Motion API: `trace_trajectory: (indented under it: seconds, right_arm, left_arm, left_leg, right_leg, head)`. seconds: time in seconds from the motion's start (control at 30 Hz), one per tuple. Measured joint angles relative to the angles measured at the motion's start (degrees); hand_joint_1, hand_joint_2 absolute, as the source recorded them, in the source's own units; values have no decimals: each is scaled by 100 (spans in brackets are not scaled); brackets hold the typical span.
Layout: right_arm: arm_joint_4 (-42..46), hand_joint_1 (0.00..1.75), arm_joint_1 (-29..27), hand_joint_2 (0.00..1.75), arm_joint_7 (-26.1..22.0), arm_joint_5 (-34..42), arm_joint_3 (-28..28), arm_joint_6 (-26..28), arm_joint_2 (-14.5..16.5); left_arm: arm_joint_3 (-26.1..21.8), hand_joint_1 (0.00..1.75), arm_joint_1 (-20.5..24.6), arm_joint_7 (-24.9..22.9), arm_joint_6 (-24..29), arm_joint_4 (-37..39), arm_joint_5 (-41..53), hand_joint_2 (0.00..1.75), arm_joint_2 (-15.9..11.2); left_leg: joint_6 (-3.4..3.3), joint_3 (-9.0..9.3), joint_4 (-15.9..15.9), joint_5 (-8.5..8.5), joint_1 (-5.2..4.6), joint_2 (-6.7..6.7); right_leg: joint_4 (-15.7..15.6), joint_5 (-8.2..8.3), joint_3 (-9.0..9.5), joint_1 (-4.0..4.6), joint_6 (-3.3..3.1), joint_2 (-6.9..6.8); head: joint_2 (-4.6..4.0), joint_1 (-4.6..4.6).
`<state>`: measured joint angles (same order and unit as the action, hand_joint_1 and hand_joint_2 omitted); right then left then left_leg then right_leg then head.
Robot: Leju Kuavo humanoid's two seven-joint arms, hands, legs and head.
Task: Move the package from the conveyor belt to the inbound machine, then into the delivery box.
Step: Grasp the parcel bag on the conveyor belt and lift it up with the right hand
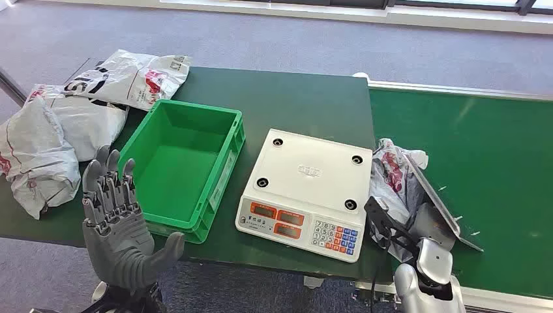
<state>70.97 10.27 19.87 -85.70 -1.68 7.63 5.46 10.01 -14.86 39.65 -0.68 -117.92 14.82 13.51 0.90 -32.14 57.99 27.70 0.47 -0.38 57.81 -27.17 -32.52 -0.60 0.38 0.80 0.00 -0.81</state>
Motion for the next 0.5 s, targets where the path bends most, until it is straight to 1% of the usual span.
trace_trajectory:
  seconds: [0.5]
  right_arm:
    - [0,175,0,175,0,0,9,0,2]
  left_arm:
    - [-4,0,0,0,0,0,0,175,0]
  left_leg:
    - [0,0,0,0,0,0]
  right_leg:
    - [0,0,0,0,0,0]
  head:
    - [0,0]
